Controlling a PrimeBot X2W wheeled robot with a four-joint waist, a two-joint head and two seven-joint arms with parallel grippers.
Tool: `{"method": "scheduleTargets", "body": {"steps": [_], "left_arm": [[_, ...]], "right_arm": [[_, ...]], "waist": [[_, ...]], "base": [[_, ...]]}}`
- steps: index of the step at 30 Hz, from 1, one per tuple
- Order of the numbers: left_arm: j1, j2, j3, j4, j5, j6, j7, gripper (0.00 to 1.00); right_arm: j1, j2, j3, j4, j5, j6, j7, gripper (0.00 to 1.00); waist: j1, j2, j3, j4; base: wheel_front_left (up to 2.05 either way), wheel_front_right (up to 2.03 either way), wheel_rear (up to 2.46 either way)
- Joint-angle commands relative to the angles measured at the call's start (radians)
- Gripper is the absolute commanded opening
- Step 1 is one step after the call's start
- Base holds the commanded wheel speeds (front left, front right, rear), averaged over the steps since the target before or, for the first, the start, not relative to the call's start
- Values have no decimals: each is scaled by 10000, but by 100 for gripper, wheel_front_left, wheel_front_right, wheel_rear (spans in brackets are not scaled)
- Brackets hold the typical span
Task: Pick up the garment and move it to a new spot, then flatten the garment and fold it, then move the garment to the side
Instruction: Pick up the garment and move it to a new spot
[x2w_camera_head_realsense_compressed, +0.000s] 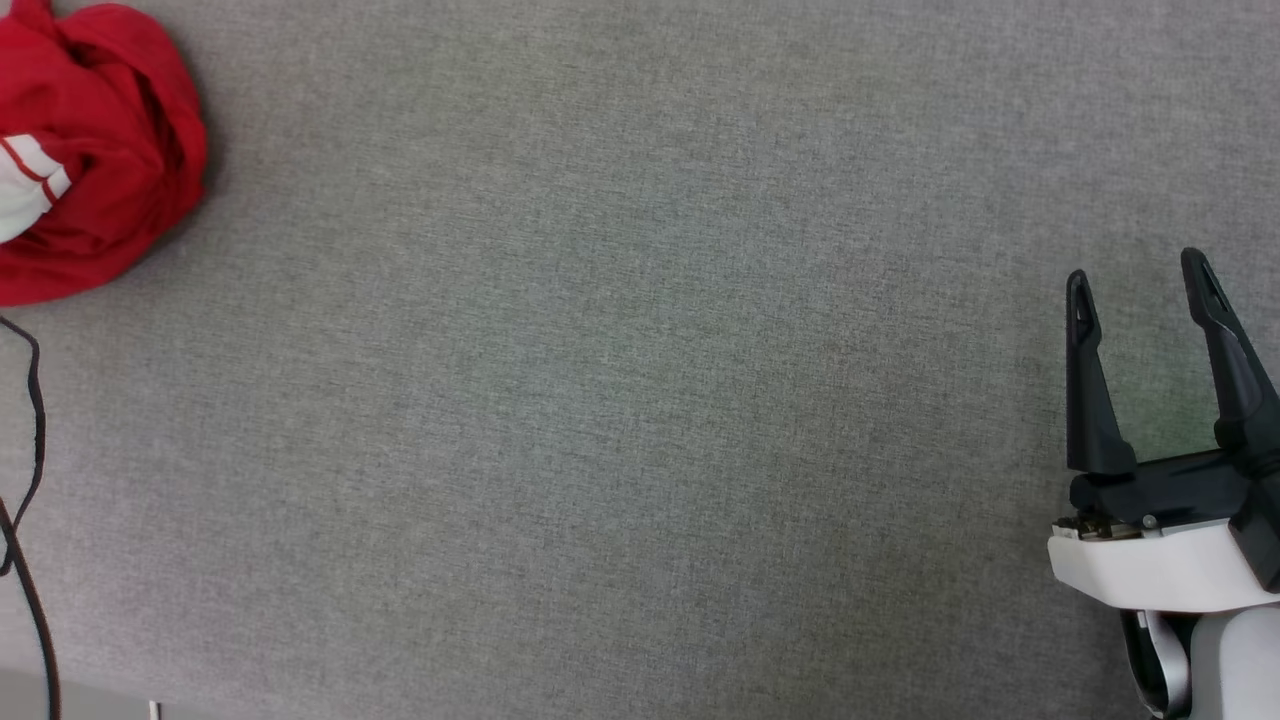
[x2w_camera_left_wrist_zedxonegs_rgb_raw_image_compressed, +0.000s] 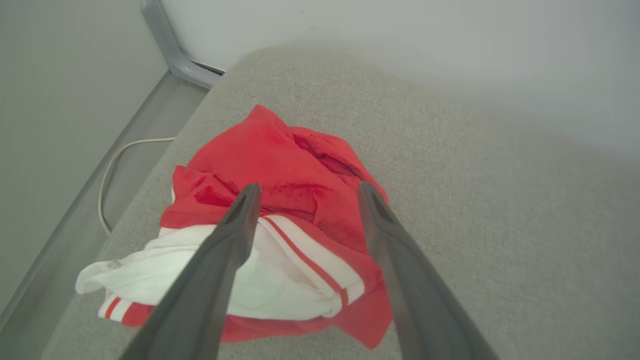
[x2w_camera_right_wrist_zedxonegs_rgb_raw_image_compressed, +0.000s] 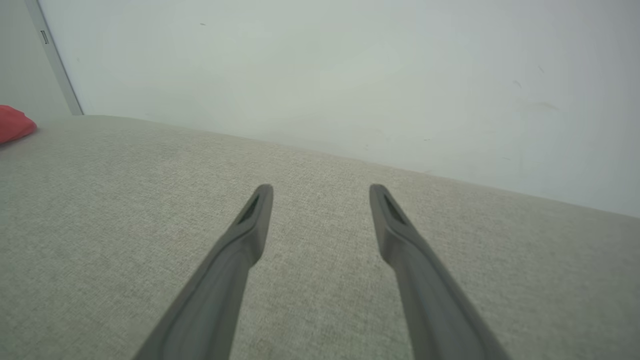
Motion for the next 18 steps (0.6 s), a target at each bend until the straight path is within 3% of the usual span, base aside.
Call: {"method": "scheduleTargets", "body": {"steps": [1,5,9,18], "left_arm": [[-137,155,-138,75,-156,-4,348,100],[-114,455,-866,425,-832,-5,1980,100],[-9,681,-1542,949,-850,-5,2836,100],[354,-88,-2908,1972,-1105,-9,3249,100]], "right_arm": [[-147,21,-6,-60,-53,-10,-25,100],[-280,21,36,-110,-105,-10,-24,100],[-339,21,40,-141,-153,-10,-24,100],[-388,22,62,-51,-23,-10,-24,100]], "waist": [[-3,0,63,-44],[-3,0,202,-160],[-3,0,311,-275],[-3,0,360,-501]], "base": [[0,0,0],[0,0,0],[0,0,0],[0,0,0]]}}
